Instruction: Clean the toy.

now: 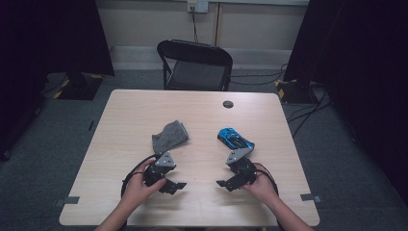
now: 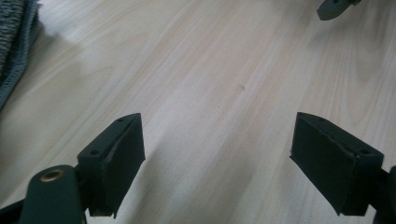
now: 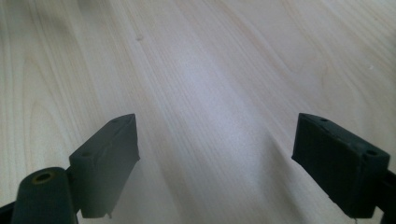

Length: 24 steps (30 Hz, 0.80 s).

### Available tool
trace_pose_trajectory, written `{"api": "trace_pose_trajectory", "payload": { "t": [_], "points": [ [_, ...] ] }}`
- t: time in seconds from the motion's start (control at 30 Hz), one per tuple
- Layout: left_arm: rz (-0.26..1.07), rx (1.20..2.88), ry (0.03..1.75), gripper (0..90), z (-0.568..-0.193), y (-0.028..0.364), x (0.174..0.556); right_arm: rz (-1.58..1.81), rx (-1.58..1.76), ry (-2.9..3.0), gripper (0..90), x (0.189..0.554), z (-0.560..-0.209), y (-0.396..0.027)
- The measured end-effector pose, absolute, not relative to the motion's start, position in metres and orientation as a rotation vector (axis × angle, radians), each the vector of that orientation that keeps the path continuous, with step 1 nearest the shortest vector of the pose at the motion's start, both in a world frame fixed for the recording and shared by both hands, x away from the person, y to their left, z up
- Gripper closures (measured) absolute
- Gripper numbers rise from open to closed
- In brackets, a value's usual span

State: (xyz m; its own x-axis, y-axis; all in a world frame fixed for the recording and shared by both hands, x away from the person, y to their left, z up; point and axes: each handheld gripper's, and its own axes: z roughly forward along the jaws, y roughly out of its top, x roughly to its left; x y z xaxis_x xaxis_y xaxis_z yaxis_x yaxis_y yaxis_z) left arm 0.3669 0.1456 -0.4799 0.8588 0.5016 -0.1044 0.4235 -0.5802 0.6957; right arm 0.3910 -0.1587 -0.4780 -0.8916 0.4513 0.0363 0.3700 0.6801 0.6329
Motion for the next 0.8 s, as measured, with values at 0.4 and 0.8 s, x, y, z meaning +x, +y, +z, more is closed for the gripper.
{"api": "trace_pose_trajectory", "payload": {
  "t": [0.4,0.8],
  "points": [
    [0.122,2.277,0.628,17.1,-0.483,0.141,0.36,0.999,0.649,2.783,13.5,0.383,-0.484,-0.157],
    [0.12,2.282,0.59,17.2,-0.485,0.136,0.352,0.983,0.622,2.793,13.3,0.378,-0.489,-0.158]
  ]
}}
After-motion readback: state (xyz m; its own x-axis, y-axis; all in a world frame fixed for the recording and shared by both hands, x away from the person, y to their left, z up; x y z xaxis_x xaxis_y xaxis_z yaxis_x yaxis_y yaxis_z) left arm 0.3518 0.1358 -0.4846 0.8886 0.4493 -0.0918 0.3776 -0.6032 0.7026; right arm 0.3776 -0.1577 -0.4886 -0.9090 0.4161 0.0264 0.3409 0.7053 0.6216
